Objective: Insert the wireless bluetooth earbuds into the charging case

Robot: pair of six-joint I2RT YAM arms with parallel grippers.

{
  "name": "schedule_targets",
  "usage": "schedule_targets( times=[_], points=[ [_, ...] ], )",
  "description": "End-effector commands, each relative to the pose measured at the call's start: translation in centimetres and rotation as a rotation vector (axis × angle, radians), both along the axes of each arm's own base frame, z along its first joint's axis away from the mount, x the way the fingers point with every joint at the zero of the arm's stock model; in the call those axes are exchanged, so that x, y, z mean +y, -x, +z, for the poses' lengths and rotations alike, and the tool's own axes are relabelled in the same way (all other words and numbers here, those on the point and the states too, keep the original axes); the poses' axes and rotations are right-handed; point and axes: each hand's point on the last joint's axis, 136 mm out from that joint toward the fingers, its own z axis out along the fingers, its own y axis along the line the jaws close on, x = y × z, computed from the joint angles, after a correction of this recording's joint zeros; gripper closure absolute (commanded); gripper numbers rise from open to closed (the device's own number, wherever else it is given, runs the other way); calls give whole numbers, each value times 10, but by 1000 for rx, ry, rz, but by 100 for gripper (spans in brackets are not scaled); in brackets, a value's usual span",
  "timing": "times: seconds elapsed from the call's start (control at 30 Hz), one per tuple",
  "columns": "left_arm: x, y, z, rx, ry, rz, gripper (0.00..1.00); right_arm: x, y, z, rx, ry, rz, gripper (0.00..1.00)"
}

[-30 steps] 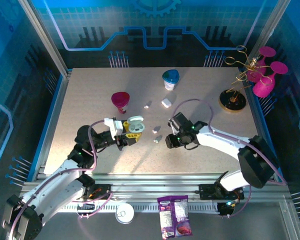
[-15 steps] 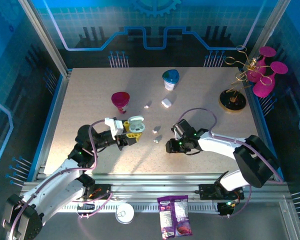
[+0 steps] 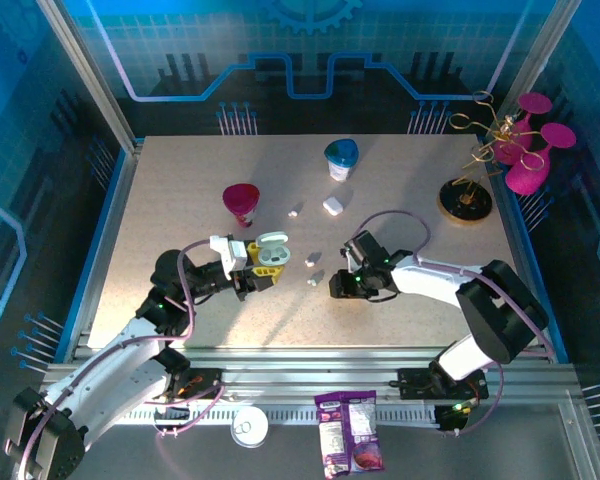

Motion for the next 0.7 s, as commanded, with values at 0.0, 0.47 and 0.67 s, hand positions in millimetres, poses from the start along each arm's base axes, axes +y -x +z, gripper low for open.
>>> schedule_targets(
  times=[0.0,0.47,0.67],
  points=[
    [0,3,16,-63,16,-5,74,2,-14,7,-32,0,3,59],
    [2,5,15,-72,10,5,74,12,-33,23,-70,-27,14,60],
    [2,5,13,-74,-2,5,74,-4,-24,25,-83,-53,-111,58]
  ],
)
